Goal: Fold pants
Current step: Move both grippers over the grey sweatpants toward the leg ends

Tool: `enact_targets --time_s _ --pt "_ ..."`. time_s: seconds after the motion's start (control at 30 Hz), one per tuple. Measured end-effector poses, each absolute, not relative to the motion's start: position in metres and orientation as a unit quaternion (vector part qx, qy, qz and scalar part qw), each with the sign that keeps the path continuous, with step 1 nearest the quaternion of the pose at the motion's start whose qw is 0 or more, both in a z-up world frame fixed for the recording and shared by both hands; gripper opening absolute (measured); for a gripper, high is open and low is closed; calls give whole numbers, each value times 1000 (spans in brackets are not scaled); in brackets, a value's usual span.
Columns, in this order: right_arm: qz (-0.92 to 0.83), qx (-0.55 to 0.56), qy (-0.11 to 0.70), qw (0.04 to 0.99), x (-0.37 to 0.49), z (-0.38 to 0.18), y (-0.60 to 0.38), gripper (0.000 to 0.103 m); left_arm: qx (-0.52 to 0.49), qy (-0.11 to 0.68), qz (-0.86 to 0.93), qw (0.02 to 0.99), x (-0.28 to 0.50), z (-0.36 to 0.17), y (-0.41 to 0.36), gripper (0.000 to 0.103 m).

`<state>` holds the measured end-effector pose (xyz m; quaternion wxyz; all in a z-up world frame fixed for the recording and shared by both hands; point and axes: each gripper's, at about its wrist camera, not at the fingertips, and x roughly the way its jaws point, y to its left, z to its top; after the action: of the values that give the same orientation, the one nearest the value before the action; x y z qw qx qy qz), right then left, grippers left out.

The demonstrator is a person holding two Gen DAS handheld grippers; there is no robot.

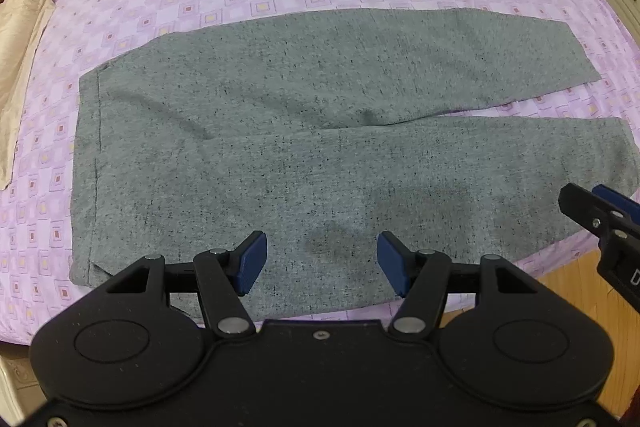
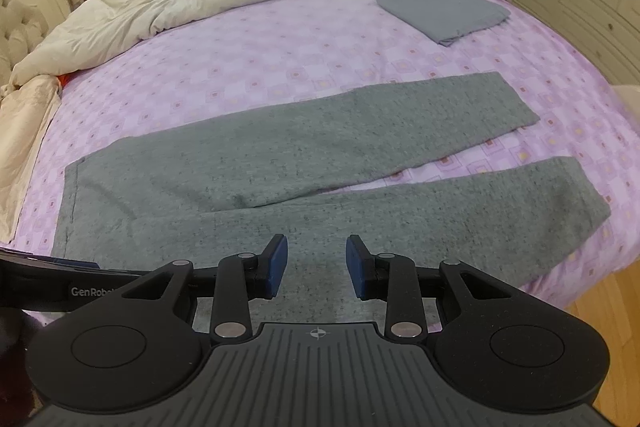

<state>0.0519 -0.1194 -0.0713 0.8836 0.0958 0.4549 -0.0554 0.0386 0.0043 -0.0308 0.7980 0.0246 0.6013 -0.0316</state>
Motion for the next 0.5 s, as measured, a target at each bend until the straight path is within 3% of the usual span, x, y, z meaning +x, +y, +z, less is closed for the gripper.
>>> enact_targets --time_s 0.5 --pt "-126 99 458 874 33 -97 -238 32 14 612 -4 791 44 -31 -51 65"
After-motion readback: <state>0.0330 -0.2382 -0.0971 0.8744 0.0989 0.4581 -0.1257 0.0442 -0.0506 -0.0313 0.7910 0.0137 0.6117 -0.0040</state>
